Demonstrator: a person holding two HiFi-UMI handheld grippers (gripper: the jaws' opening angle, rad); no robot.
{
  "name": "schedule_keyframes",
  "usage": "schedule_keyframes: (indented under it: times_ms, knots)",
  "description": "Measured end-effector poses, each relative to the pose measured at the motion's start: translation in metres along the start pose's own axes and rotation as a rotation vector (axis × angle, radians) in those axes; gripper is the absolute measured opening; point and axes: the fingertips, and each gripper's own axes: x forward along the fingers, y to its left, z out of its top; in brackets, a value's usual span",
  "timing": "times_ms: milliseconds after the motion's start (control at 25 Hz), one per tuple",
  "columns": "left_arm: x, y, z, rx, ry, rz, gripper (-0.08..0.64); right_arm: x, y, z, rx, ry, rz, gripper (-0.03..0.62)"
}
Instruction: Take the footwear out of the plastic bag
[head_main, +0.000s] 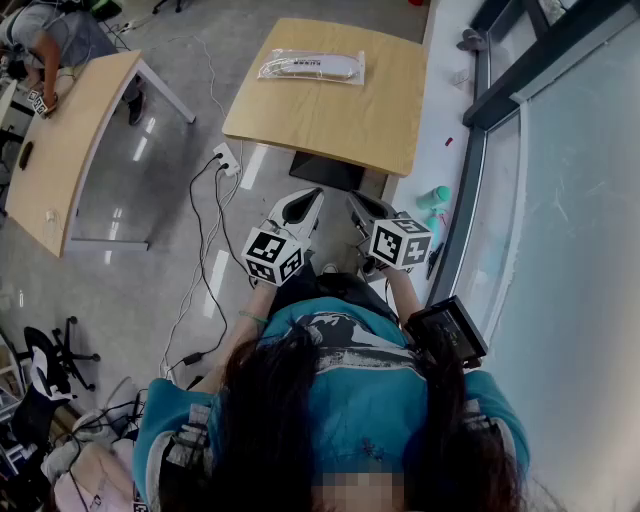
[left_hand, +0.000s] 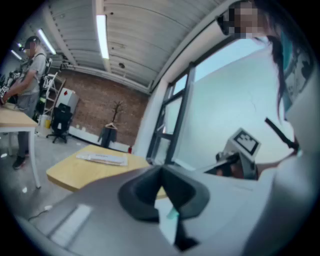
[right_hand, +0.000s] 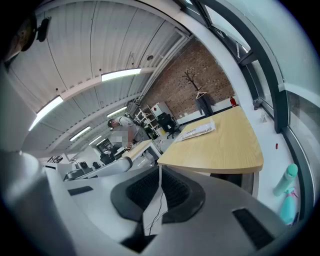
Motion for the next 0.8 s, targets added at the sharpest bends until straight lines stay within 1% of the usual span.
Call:
schedule_keyframes:
  times_ms: [160, 360, 560, 800]
  knots:
    - [0.002, 0.003, 0.004, 0.001, 0.002, 0.018, 0.001, 0.004, -0.004, 0.005, 0.006, 0.002, 0.01, 0.023]
    - [0.008, 0.017, 0.008, -0.012, 0.002, 0.036, 0.002, 0.017, -0.009, 0.016, 0.014, 0.003, 0.02, 0.023]
    - [0.027, 0.032, 0.008, -0.006, 0.016, 0.008, 0.001, 0.029, -0.033, 0.036, 0.05, -0.038, -0.021, 0.023]
    - [0.062, 0.077, 0.019, -0.025, 0.009, -0.02, 0.001, 0.062, -0.054, 0.061, 0.063, -0.046, -0.065, 0.023]
